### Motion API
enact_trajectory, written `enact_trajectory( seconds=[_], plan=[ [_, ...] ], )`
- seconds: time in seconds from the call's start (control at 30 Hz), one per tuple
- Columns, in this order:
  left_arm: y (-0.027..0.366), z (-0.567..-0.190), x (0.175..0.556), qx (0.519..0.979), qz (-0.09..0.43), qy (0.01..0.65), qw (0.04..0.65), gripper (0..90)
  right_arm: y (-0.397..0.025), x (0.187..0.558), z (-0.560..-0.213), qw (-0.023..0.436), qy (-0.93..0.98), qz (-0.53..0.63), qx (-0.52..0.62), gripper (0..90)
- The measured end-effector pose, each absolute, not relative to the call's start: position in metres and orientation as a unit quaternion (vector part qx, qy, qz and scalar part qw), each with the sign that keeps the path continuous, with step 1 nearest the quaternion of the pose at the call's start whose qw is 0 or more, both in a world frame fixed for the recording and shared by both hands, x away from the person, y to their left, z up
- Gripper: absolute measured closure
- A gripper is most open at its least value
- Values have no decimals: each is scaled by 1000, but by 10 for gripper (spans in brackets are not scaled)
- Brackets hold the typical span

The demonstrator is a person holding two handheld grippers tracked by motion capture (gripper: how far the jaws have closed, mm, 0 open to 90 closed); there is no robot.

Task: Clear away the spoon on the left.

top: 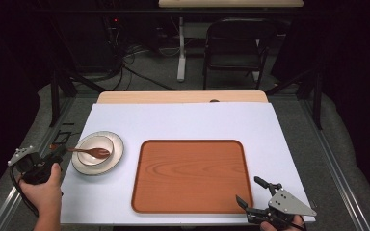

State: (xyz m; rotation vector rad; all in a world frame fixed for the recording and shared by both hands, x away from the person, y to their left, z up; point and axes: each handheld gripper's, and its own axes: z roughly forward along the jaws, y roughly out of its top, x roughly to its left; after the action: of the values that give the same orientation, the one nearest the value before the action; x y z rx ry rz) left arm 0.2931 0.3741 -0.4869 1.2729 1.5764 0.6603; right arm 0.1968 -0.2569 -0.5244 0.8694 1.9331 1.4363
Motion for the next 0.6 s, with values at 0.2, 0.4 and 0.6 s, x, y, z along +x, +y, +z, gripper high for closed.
enact_trajectory(
  seconds=[0.2,0.4,0.6],
  plan=[
    [377,-484,287,496,261,649,514,723,-257,197,-524,285,723,538,326,164],
    [377,-485,280,476,259,649,534,638,-257,197,-524,285,723,538,327,164],
    [377,-493,275,453,263,651,550,532,-257,197,-525,287,724,537,325,165]
  ],
)
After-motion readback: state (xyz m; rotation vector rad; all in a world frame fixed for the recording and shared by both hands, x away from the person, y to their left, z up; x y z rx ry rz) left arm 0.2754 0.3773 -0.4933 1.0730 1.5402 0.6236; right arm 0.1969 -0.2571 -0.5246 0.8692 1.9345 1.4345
